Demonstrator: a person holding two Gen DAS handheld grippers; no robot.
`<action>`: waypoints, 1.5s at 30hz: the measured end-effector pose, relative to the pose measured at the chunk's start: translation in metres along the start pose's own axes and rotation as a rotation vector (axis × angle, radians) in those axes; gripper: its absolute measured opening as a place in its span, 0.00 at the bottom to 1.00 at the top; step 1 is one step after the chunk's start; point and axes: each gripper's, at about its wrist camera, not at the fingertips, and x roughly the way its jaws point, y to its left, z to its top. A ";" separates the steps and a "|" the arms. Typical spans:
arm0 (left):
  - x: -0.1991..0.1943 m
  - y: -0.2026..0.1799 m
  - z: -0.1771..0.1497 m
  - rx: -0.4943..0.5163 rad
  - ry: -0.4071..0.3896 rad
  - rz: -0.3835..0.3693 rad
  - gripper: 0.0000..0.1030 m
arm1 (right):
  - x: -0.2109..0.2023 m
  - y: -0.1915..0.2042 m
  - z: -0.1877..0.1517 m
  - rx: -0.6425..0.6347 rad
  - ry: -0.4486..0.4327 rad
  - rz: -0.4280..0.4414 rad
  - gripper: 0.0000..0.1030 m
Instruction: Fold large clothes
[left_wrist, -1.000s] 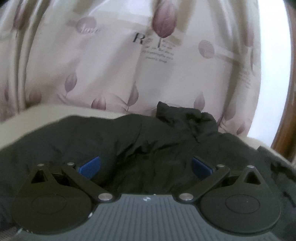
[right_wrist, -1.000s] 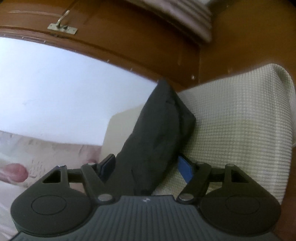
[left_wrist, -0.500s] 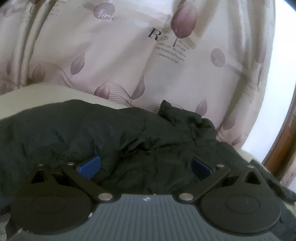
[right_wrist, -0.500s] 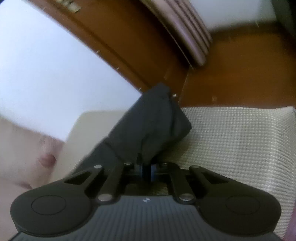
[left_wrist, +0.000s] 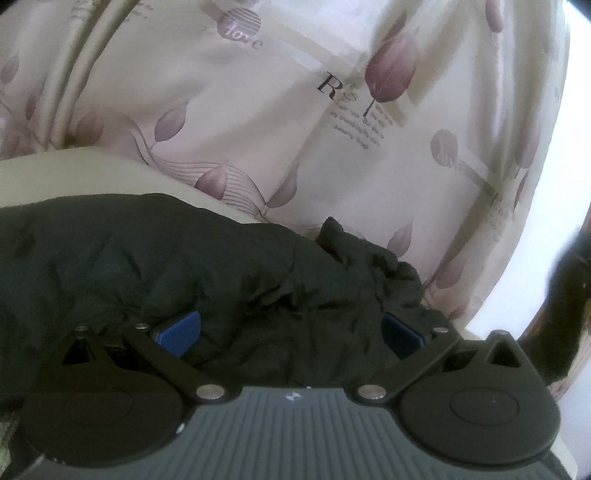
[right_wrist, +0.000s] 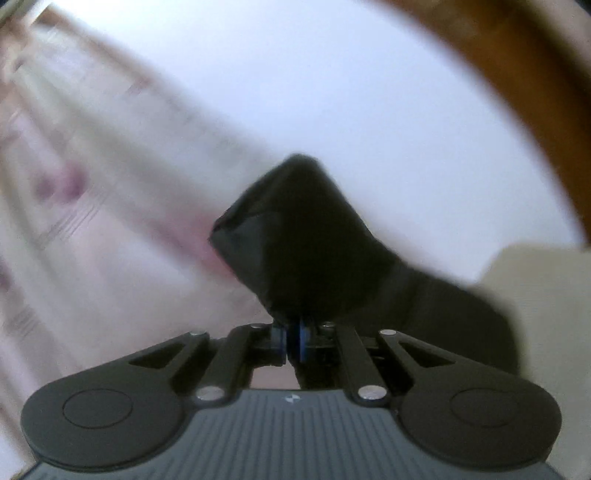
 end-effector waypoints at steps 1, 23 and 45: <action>-0.001 0.001 0.000 -0.006 -0.003 -0.002 1.00 | 0.015 0.013 -0.016 -0.013 0.039 0.030 0.05; -0.005 0.007 0.002 -0.060 -0.022 -0.029 1.00 | 0.109 0.075 -0.320 -0.438 0.654 0.067 0.06; -0.039 0.023 0.017 -0.194 0.008 -0.055 1.00 | 0.099 0.120 -0.372 -0.928 0.679 -0.010 0.10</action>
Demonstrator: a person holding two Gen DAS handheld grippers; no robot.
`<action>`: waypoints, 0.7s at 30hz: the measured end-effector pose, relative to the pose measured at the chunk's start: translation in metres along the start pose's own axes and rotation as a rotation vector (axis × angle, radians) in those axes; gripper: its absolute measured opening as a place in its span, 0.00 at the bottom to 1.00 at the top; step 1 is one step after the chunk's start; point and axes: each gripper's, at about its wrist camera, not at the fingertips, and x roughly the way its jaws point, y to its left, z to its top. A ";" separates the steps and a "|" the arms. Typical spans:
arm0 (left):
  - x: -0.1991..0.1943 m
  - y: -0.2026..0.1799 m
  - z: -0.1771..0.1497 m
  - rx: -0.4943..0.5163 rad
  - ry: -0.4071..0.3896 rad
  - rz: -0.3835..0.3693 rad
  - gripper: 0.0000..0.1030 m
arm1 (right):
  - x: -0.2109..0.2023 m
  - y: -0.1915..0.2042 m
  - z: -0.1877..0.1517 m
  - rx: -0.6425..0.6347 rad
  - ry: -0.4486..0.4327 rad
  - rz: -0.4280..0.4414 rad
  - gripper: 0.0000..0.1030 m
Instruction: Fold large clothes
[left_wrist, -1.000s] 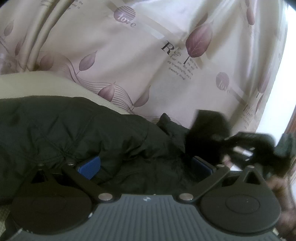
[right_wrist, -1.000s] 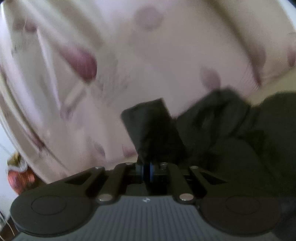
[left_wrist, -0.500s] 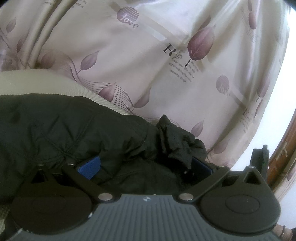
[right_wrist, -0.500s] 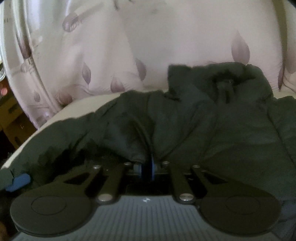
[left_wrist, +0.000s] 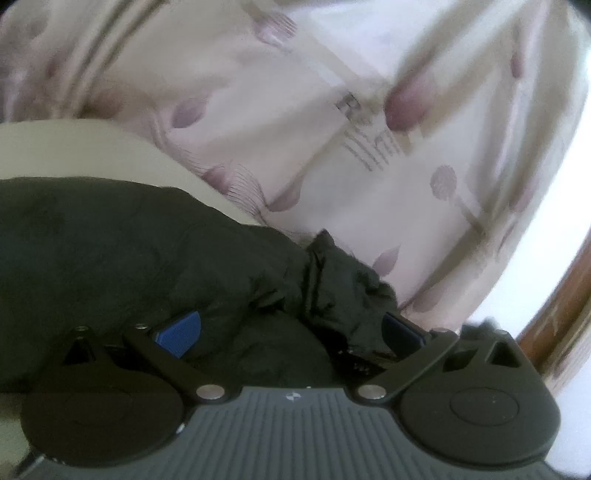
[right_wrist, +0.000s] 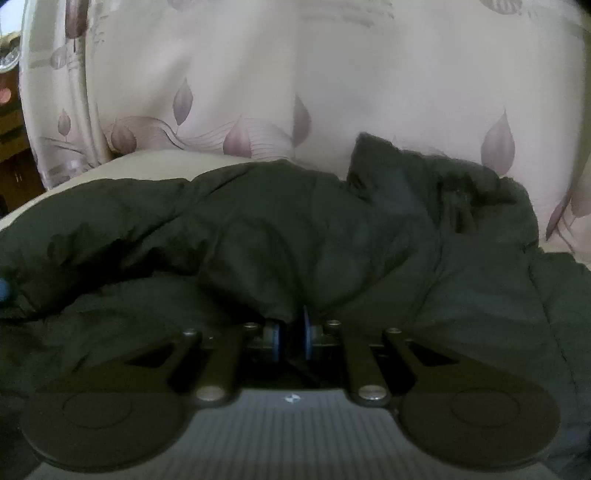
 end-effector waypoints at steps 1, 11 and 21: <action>-0.015 0.004 0.003 -0.032 -0.012 0.009 1.00 | 0.000 0.000 0.000 0.000 -0.001 -0.001 0.11; -0.134 0.076 0.022 -0.375 0.051 0.201 0.96 | 0.001 0.005 -0.001 -0.027 -0.003 -0.024 0.12; -0.154 0.122 0.029 -0.642 0.080 0.201 0.97 | 0.000 0.012 -0.002 -0.056 -0.011 -0.068 0.32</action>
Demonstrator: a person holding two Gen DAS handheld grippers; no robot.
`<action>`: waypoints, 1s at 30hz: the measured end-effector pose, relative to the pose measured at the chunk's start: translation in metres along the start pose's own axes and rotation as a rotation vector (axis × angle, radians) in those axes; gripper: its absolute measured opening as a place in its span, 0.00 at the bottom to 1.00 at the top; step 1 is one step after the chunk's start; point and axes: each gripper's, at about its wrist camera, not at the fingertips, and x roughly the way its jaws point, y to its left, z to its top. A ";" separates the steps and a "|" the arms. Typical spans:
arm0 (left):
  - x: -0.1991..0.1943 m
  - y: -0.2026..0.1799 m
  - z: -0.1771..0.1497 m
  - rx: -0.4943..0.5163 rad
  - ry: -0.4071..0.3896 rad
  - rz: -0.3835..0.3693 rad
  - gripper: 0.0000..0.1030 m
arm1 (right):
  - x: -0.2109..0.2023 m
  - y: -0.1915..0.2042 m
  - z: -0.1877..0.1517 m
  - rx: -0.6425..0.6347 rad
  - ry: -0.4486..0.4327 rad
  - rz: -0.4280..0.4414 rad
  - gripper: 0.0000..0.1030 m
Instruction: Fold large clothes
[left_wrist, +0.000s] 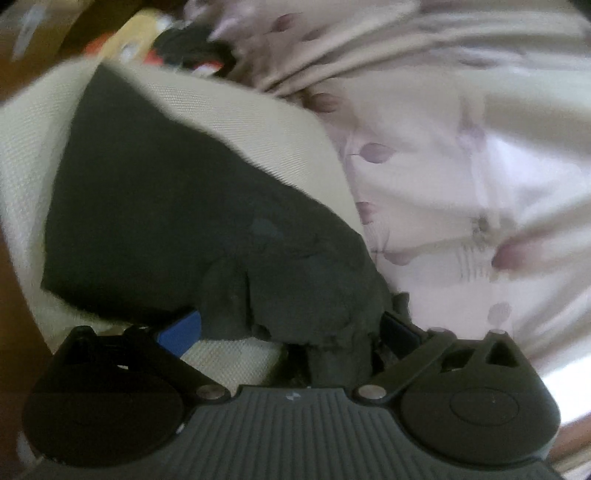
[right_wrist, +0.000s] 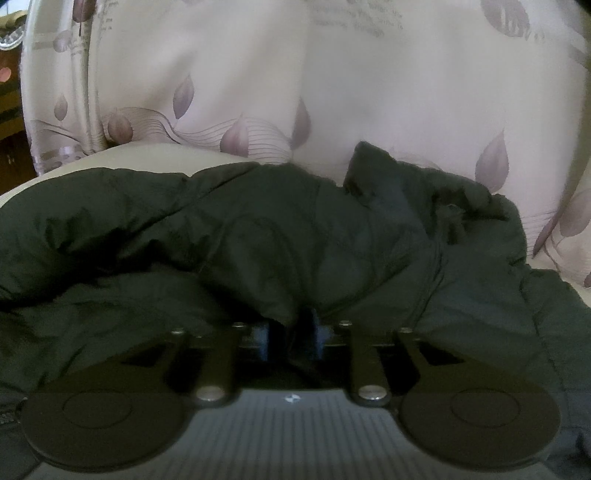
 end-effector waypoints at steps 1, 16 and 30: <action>-0.003 0.000 -0.001 -0.029 0.010 -0.013 0.97 | 0.000 -0.001 -0.001 0.002 -0.002 -0.006 0.54; 0.000 0.010 0.016 -0.064 -0.045 0.058 0.86 | 0.000 -0.009 0.000 0.055 0.001 0.002 0.92; 0.022 -0.071 0.059 0.195 -0.312 0.078 0.03 | -0.068 -0.049 -0.005 0.276 -0.177 0.101 0.93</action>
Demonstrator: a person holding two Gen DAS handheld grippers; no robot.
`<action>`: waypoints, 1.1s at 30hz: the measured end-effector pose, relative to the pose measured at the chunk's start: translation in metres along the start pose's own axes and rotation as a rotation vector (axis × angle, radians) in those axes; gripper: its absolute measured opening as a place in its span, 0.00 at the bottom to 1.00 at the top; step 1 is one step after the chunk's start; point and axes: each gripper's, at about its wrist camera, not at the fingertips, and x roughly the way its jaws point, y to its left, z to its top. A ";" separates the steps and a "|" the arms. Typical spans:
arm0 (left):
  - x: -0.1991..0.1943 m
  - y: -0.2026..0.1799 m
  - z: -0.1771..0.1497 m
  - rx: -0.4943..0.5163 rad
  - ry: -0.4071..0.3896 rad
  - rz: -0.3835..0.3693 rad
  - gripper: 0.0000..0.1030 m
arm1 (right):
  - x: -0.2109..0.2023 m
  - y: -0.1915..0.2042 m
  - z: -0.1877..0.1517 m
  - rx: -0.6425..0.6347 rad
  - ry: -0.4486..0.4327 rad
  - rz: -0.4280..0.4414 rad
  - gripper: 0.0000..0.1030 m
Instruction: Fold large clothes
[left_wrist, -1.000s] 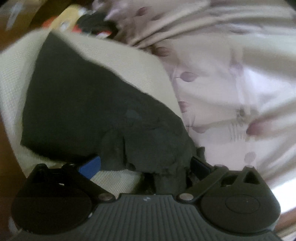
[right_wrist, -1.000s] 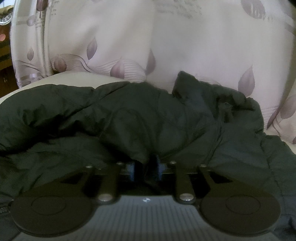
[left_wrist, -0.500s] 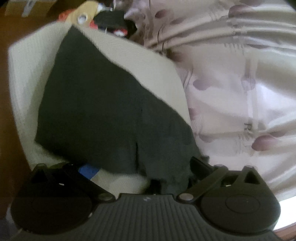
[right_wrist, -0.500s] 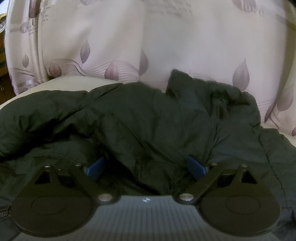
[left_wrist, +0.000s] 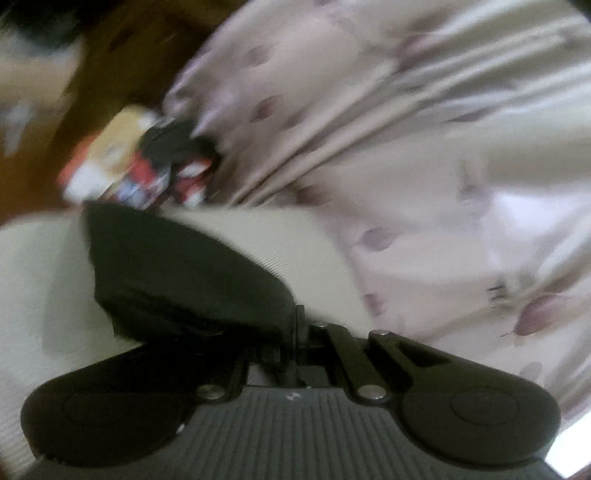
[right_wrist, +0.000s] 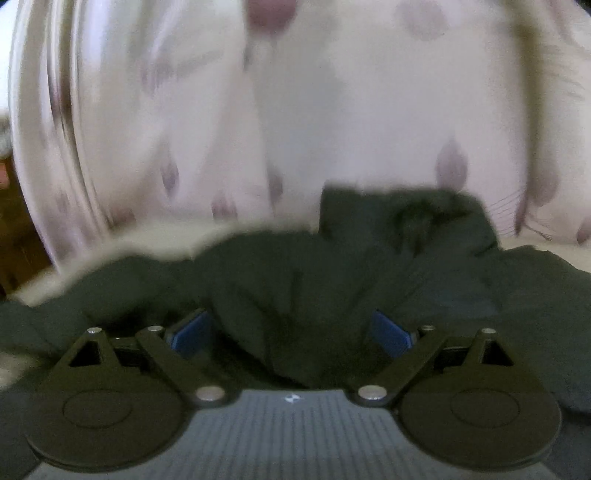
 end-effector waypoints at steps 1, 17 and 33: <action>0.003 -0.018 0.004 0.023 -0.014 -0.023 0.03 | -0.014 -0.006 0.002 0.018 -0.012 0.010 0.93; 0.067 -0.337 -0.189 0.547 0.194 -0.550 0.04 | -0.187 -0.145 -0.029 0.252 -0.108 -0.170 0.93; 0.102 -0.293 -0.392 1.118 0.196 -0.632 0.99 | -0.208 -0.195 -0.041 0.333 -0.120 -0.206 0.93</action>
